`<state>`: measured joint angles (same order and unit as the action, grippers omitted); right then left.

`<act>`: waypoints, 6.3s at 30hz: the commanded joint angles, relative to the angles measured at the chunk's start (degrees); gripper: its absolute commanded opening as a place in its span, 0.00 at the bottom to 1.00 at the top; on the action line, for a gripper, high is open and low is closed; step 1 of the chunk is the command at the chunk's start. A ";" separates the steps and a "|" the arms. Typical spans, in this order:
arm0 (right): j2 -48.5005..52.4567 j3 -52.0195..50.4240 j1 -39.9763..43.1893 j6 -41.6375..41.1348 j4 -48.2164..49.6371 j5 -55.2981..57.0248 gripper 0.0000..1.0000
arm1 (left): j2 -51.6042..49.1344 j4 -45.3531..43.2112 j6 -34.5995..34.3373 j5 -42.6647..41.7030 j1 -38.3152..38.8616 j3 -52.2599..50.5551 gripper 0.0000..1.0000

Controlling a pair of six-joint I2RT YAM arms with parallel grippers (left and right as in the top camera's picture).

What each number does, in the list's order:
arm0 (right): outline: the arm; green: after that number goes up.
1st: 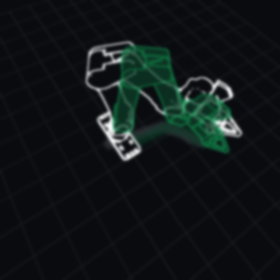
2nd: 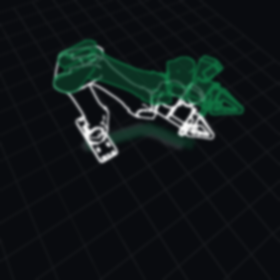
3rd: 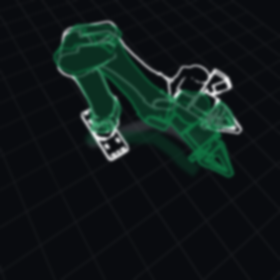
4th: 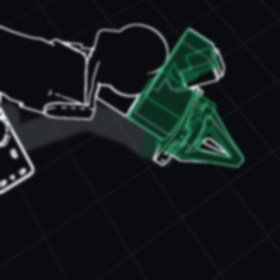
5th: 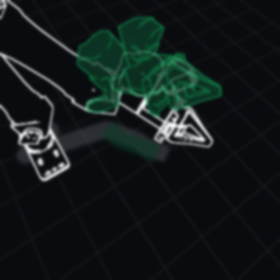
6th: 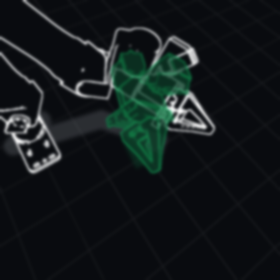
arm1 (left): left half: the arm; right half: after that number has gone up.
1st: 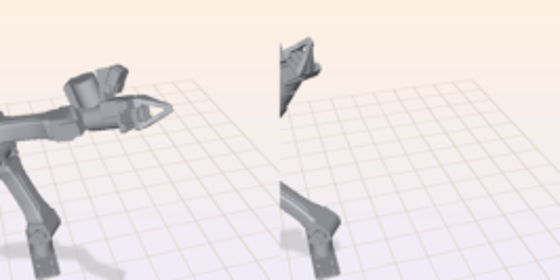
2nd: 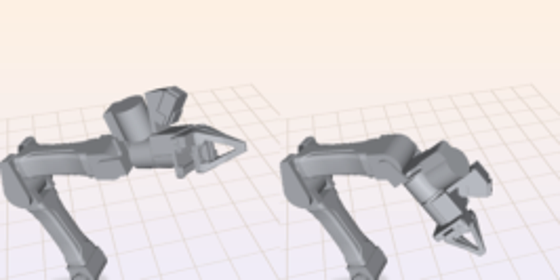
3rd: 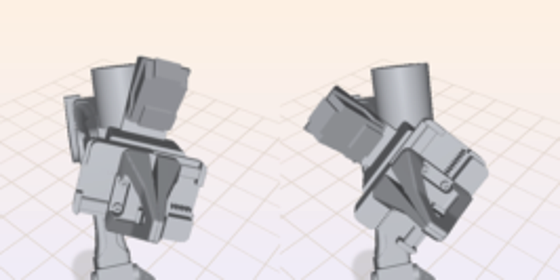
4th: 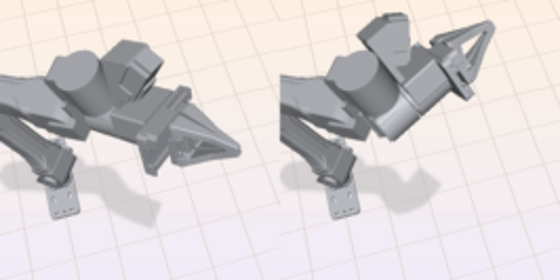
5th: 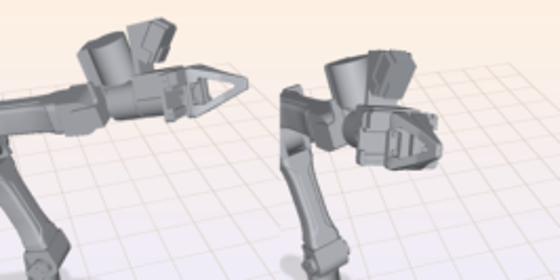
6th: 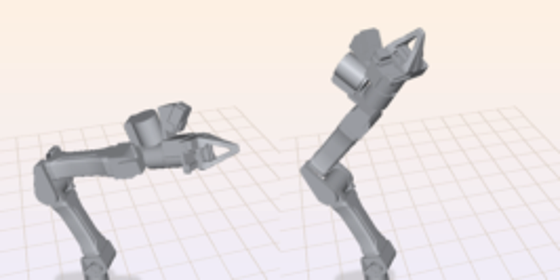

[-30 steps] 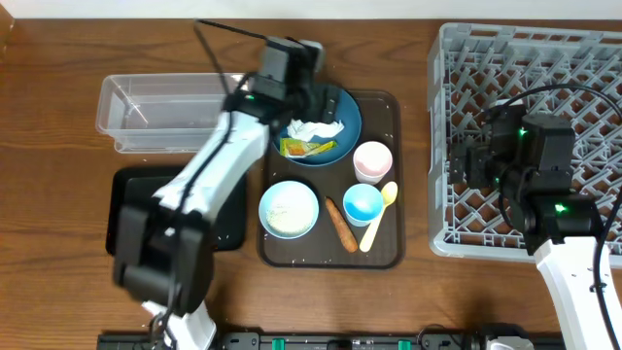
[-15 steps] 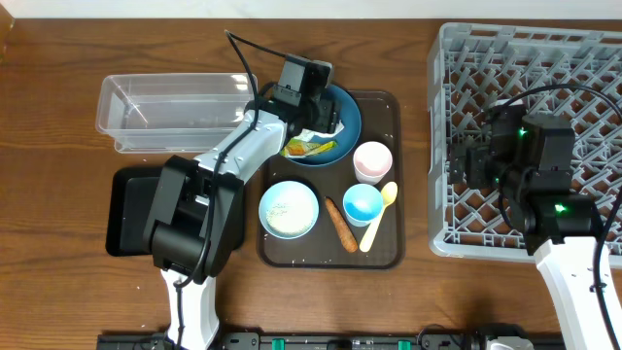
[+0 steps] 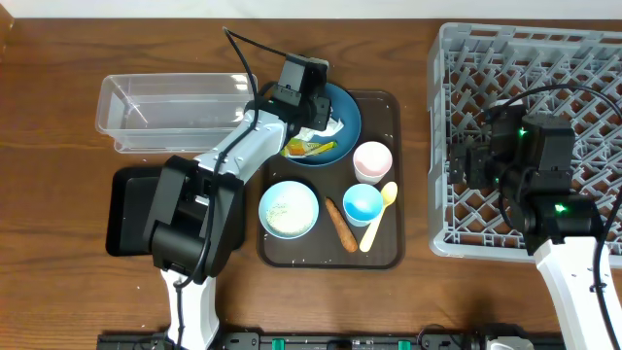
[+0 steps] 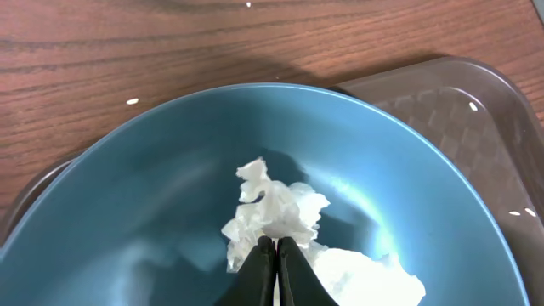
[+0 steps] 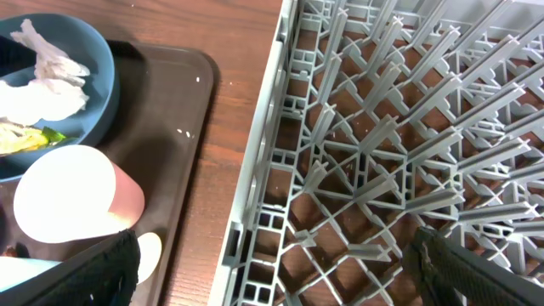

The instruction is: Sort waste into correct bins and load items into the dishwasher rack

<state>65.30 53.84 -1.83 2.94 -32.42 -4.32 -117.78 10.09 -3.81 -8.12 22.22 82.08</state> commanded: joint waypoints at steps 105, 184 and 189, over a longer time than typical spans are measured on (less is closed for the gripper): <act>0.35 1.31 0.15 -0.74 -0.63 -0.42 0.99 | 6.01 16.39 -1.16 -4.63 -0.92 -0.39 0.72; 0.35 1.31 0.15 -0.74 -1.25 -0.02 0.99 | 11.47 20.96 1.90 -6.23 -6.29 -0.66 0.60; 0.35 1.31 0.15 -0.72 -1.25 -0.02 0.99 | 7.21 20.94 1.90 -6.21 -4.87 -0.66 0.61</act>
<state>65.32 53.95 -1.83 2.94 -33.61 -4.29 -108.90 30.72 -2.72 -13.72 17.30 82.08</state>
